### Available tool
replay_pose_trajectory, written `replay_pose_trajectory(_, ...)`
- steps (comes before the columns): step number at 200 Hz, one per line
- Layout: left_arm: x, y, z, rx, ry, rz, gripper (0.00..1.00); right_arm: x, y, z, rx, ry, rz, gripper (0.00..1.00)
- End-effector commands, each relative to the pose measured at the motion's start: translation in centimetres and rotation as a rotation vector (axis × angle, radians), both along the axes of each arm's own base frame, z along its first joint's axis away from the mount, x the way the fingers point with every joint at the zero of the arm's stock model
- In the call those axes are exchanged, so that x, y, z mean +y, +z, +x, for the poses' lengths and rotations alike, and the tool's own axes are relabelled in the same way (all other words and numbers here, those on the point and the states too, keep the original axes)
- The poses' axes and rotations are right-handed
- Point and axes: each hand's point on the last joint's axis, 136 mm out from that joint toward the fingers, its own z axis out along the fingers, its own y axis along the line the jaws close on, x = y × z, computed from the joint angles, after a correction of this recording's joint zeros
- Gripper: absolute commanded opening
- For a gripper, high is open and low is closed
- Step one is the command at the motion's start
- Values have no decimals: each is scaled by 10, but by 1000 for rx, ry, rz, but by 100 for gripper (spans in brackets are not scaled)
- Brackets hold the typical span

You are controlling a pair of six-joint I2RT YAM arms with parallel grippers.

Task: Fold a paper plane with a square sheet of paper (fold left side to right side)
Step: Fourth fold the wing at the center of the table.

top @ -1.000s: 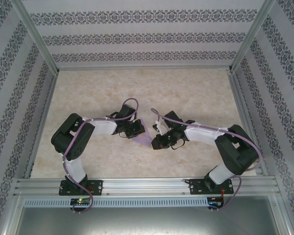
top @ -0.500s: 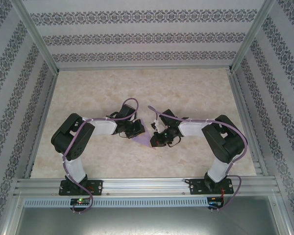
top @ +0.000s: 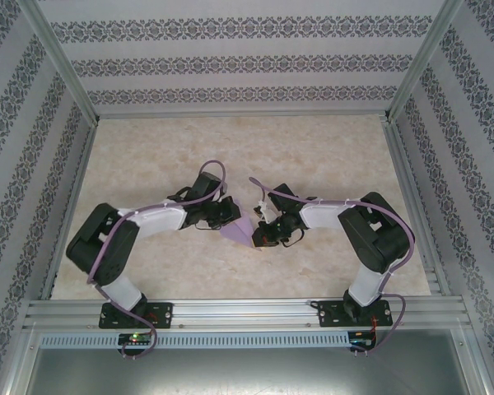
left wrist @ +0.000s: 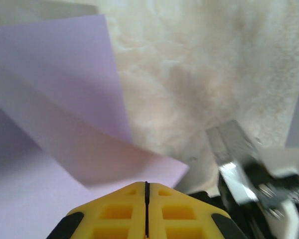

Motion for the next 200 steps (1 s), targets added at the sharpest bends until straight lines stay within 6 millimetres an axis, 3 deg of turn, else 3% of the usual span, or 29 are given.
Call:
replay_pose_trajectory(1,0,7,-7,-39,-16,-28,7,-31,-39,-16,52,-11,-172,0)
replay_pose_trajectory(36,-24,4,-20,-33,-80,-100,1,-31,-39,-16,54,-12,-176,0)
replay_pose_trajectory(84,-41,-5,-24,-35,-112,-119,0,-30,-37,-15,50,-12,-174,0)
replay_pose_trajectory(162,-39,-37,-22,-15,-105,-64,0,-32,-38,-17,52,-5,-189,0)
replay_pose_trajectory(200,-26,-57,-23,5,-89,18,0,-35,-40,-20,61,-3,-200,0)
